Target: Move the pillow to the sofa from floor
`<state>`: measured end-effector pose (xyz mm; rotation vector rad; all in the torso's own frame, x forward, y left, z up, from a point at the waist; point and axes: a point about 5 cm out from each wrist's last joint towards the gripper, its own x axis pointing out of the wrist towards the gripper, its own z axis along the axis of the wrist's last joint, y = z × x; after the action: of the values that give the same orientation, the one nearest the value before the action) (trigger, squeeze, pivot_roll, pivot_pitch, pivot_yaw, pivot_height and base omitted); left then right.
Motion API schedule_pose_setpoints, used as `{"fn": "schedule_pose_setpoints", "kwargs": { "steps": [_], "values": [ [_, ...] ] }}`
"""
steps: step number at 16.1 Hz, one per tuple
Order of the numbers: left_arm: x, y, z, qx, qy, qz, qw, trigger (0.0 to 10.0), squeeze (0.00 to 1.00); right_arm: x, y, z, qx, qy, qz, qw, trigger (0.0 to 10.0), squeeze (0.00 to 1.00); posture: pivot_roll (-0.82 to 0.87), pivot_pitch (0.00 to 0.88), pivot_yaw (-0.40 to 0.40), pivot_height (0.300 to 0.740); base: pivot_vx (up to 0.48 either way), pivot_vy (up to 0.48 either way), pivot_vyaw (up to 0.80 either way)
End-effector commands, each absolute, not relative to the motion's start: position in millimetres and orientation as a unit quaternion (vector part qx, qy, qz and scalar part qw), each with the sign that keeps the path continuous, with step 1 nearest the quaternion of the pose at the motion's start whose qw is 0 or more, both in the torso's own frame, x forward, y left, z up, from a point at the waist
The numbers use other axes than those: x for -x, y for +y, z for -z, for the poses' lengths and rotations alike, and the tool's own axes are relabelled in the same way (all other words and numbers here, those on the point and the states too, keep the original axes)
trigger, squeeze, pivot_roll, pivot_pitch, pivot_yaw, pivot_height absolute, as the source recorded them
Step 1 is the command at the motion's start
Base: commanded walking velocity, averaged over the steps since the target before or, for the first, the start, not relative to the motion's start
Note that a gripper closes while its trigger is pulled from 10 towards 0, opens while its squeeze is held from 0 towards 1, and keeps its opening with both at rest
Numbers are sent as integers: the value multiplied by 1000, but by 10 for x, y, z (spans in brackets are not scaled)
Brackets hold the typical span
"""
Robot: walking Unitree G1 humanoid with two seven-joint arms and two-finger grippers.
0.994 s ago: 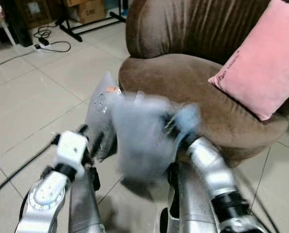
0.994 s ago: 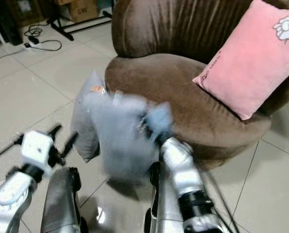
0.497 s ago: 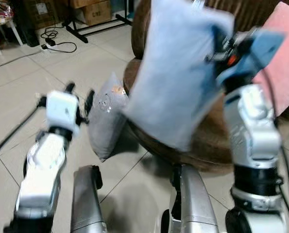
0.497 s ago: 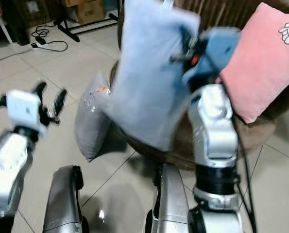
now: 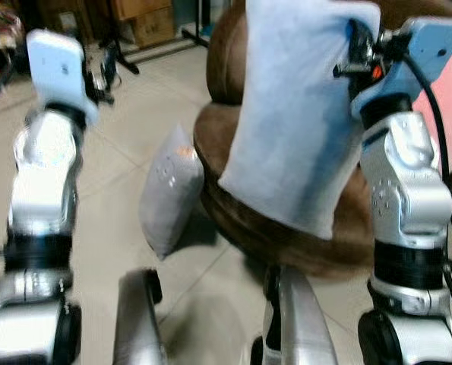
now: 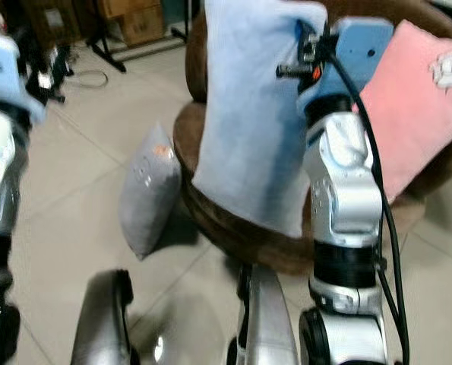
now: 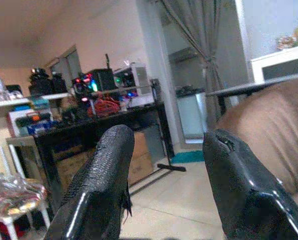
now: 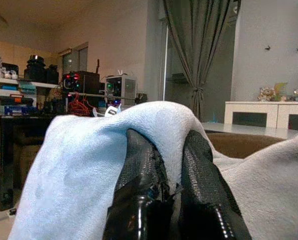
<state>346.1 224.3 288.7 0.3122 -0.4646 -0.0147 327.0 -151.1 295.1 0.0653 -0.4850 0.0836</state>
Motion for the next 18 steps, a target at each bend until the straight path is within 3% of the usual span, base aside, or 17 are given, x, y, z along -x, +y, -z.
{"fn": "schedule_pose_setpoints", "kwargs": {
  "steps": [1,2,4,6,8,11,14,18],
  "values": [
    [-3501,2284,-3007,-153,-247,4,957,10000,0,-3244,-1543,-3135,-29,-275,-31,960,10000,0,5,0,-70,556,0,0,0],
    [-3525,2316,-3080,-151,-257,-6,955,10000,0,-3247,-1544,-3148,-29,-277,-31,960,10000,0,4,0,-70,561,0,0,0],
    [-3552,2532,-3484,-62,-308,-47,948,10000,0,-3260,-1561,-3185,-31,-282,-24,959,10000,0,1,0,-68,581,0,0,0],
    [-3563,2465,-3519,-30,-295,28,955,10000,0,-3265,-1579,-3171,-30,-280,-20,959,10000,0,2,0,-62,601,0,0,0],
    [-3481,2084,-3044,-123,-240,145,952,10000,0,-3264,-1577,-3094,-26,-273,-16,962,10000,0,-4,0,-49,621,0,0,0],
    [-3195,1751,-2322,-127,-161,197,959,10000,0,-3228,-1581,-2732,-11,-232,-4,973,10000,0,-16,0,-36,651,0,0,0],
    [-2912,1713,-1852,-114,-91,192,971,10000,0,-3143,-1581,-2261,-1,-171,5,985,10000,0,-18,0,-33,676,0,0,0],
    [-2677,1725,-1563,-82,-18,185,979,10000,0,-3071,-1614,-1964,-11,-121,23,992,10000,0,-32,0,-27,711,0,0,0]
  ]
}}
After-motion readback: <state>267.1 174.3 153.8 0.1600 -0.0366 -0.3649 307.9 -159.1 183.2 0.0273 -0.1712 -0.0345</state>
